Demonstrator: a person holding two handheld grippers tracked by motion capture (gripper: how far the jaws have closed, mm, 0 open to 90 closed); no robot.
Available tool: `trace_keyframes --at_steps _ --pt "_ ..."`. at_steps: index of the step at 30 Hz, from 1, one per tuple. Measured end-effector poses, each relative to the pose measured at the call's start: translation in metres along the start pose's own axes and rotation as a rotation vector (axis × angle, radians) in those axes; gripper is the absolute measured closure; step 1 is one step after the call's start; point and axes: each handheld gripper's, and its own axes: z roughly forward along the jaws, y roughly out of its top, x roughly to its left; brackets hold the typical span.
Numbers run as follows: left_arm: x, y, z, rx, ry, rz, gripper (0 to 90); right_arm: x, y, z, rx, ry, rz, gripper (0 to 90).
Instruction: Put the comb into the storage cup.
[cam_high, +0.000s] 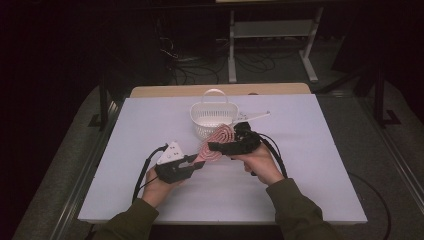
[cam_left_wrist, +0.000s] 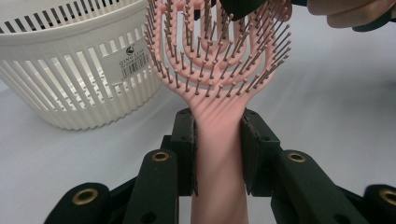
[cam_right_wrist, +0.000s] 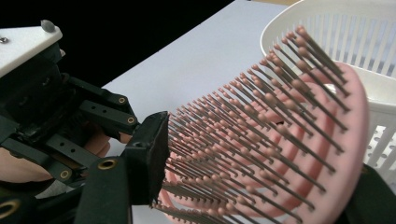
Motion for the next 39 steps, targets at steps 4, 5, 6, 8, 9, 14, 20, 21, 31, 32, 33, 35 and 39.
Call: trace_keyframes --at_steps 4,5,6,8,9,14,20,21,31,32,33,35,39 --pt "0.0007 -0.0004 0.0003 0.0 -0.002 -0.003 70.3 0.0002 0.0003 -0.0007 -0.004 0.013 0.008 44.4" --pt "0.0012 -0.0008 0.0004 0.0 -0.007 -0.009 70.3 0.0002 0.0003 -0.0007 -0.004 0.013 0.008 44.4" --pt "0.0018 -0.0013 0.0007 0.0 -0.011 -0.011 70.3 0.0 0.0003 -0.0006 -0.006 0.02 0.012 45.8" --pt "0.0016 -0.0016 0.0012 0.004 -0.013 -0.011 70.4 -0.0002 0.0002 -0.0006 -0.005 0.024 0.016 46.8" --pt "0.0015 -0.0017 0.0016 0.004 -0.015 -0.012 70.4 -0.0004 0.0002 -0.0007 -0.005 0.026 0.017 47.2" --pt "0.0018 -0.0017 0.002 0.001 -0.023 -0.014 70.4 -0.0011 0.0004 -0.0016 -0.015 0.051 0.033 50.5" --pt "0.0018 -0.0019 0.0028 0.009 -0.027 -0.013 70.5 -0.0011 0.0002 -0.0017 -0.015 0.068 0.034 53.2" --pt "0.0019 -0.0019 0.003 0.01 -0.028 -0.013 70.5 -0.0011 0.0002 -0.0017 -0.015 0.068 0.034 53.2" --pt "0.0017 -0.0024 0.0055 0.022 -0.041 -0.014 71.0 -0.0007 0.0005 -0.0017 -0.023 0.094 0.04 58.4" --pt "0.0018 -0.0024 0.0059 0.024 -0.043 -0.013 71.0 -0.0008 0.0007 -0.0021 -0.029 0.102 0.05 59.9" --pt "0.0018 -0.0024 0.0059 0.024 -0.043 -0.013 71.0 -0.0005 0.0007 -0.0021 -0.03 0.102 0.051 60.2" --pt "0.0019 -0.0024 0.0062 0.025 -0.046 -0.012 71.1 0.0001 0.0008 -0.0021 -0.034 0.106 0.05 60.8" --pt "0.0021 -0.002 0.0059 0.019 -0.051 -0.016 71.2 0.0012 0.0012 -0.003 -0.043 0.113 0.046 61.6"
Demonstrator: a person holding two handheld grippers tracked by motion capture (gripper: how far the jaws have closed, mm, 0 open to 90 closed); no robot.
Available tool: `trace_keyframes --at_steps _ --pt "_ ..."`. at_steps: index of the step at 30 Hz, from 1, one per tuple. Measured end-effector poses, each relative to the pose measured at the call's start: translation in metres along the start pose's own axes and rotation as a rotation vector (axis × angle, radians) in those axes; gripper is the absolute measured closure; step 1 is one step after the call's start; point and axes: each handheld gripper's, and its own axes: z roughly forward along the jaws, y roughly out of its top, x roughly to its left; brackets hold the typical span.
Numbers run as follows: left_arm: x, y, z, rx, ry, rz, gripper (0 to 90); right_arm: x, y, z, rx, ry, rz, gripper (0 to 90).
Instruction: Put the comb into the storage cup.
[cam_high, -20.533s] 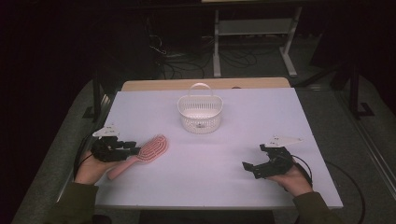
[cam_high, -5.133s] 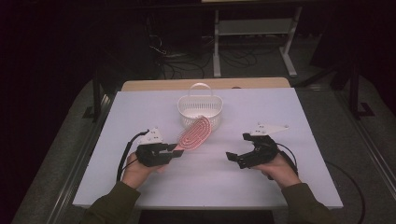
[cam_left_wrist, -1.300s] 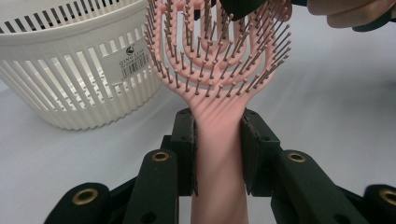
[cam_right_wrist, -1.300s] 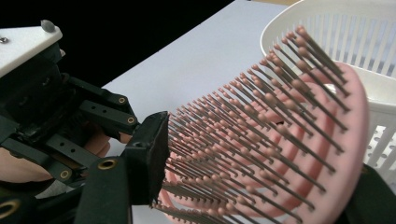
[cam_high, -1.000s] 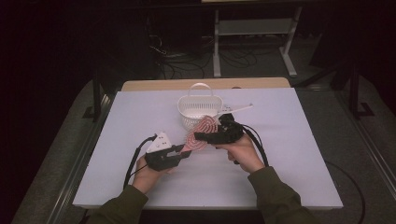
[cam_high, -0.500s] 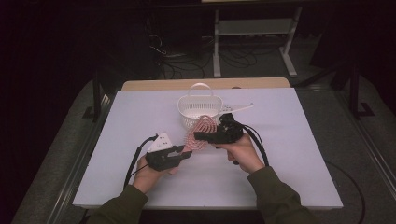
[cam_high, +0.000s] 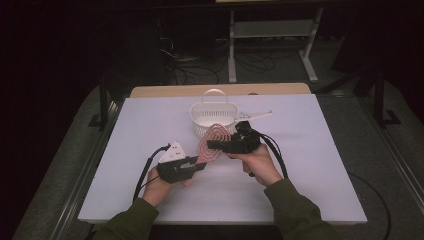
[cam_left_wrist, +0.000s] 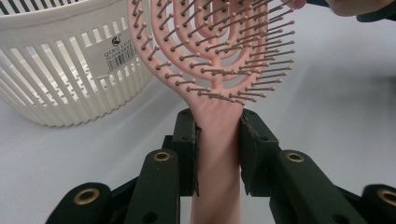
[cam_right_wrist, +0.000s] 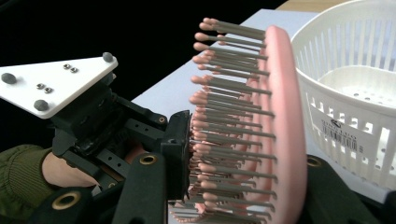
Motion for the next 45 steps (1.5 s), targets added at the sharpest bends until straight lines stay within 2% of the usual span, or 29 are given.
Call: trace_keyframes --at_steps 7,11,16,21,33,45 --pt "0.0 0.0 -0.001 -0.004 -0.003 -0.001 71.2 0.001 0.0 -0.001 -0.012 0.014 -0.01 62.2" --pt "0.0 0.0 -0.001 -0.006 -0.004 -0.002 71.2 0.0 0.001 -0.001 -0.013 0.023 0.007 62.4" --pt "0.001 0.001 -0.001 -0.011 -0.008 -0.007 70.9 0.002 0.001 -0.002 -0.019 0.024 -0.009 62.6" --pt "0.003 0.001 -0.003 -0.025 -0.027 -0.031 69.5 0.003 0.002 -0.003 -0.034 0.03 -0.016 62.8" --pt "0.01 0.0 -0.01 -0.005 -0.053 -0.055 54.5 -0.001 0.005 -0.016 -0.081 -0.004 -0.024 62.8" --pt "0.02 -0.006 -0.021 0.007 -0.078 -0.044 43.2 -0.005 0.007 -0.027 -0.106 -0.031 -0.025 62.8"
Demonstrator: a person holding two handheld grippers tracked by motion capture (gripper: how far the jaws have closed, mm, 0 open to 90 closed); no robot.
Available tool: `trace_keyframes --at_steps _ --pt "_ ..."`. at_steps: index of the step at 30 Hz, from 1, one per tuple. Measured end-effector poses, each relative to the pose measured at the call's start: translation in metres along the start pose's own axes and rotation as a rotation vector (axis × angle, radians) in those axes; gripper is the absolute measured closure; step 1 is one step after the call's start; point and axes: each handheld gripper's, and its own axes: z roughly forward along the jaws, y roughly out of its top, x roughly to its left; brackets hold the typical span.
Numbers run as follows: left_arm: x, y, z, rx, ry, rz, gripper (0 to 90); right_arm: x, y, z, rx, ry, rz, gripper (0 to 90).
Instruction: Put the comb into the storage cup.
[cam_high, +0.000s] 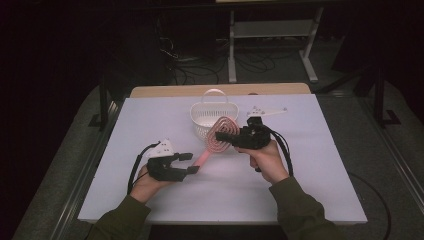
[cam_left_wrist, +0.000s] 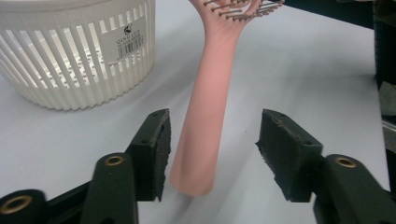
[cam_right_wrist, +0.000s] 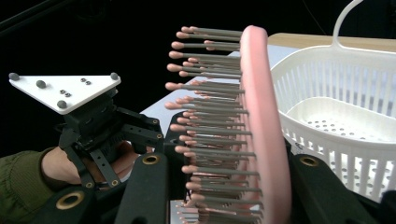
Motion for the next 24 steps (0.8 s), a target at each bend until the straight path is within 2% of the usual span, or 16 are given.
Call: trace_keyframes --at_steps 4,9,13,19,24 --pt "0.003 -0.003 -0.001 0.018 -0.022 -0.011 32.9 -0.001 0.0 -0.002 -0.006 -0.006 -0.006 62.8" --pt "0.002 -0.004 -0.003 0.021 -0.026 -0.011 20.3 -0.001 0.001 -0.005 -0.014 -0.008 -0.008 62.8" --pt "0.005 -0.008 -0.005 0.026 0.003 -0.026 13.0 -0.002 0.002 -0.007 -0.024 -0.015 -0.008 62.8" --pt "0.004 -0.013 -0.008 0.054 0.012 0.01 4.0 -0.003 0.003 -0.009 -0.031 -0.02 -0.009 62.8" --pt "0.003 -0.021 -0.016 0.057 0.033 0.012 0.0 -0.002 0.003 -0.01 -0.037 -0.021 -0.008 62.8"
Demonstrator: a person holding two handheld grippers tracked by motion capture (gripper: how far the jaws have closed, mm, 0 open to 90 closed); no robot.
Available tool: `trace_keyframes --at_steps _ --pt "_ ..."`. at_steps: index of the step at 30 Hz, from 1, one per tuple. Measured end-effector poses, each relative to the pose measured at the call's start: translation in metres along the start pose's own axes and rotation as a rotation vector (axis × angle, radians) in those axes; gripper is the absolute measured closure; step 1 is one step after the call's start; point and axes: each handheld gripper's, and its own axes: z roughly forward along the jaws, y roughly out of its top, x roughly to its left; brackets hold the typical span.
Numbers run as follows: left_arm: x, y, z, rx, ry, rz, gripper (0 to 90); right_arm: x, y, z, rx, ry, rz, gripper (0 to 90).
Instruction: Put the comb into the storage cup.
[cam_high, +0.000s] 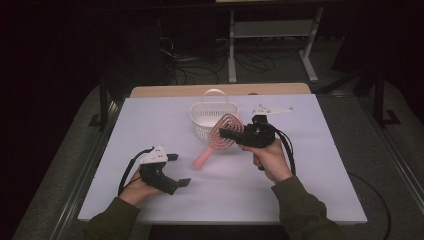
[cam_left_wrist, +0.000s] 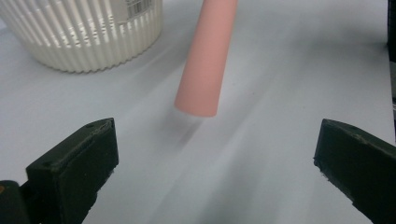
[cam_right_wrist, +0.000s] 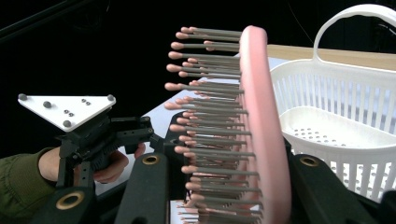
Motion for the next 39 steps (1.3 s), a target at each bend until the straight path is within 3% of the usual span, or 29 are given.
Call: trace_keyframes --at_steps 9,20,33,39 --pt "0.001 -0.013 -0.013 0.015 0.034 -0.009 0.0 0.0 0.002 -0.003 -0.01 -0.006 0.001 62.8" --pt "0.004 -0.025 -0.017 0.045 0.028 0.008 0.0 -0.002 0.002 -0.005 -0.016 -0.01 -0.001 62.8" --pt "0.002 -0.026 -0.014 0.066 0.031 0.029 0.0 0.0 0.005 -0.008 -0.029 -0.011 -0.002 62.8" --pt "0.003 -0.026 -0.015 0.078 0.033 0.017 0.0 -0.001 0.016 -0.011 -0.06 -0.001 0.006 62.8"
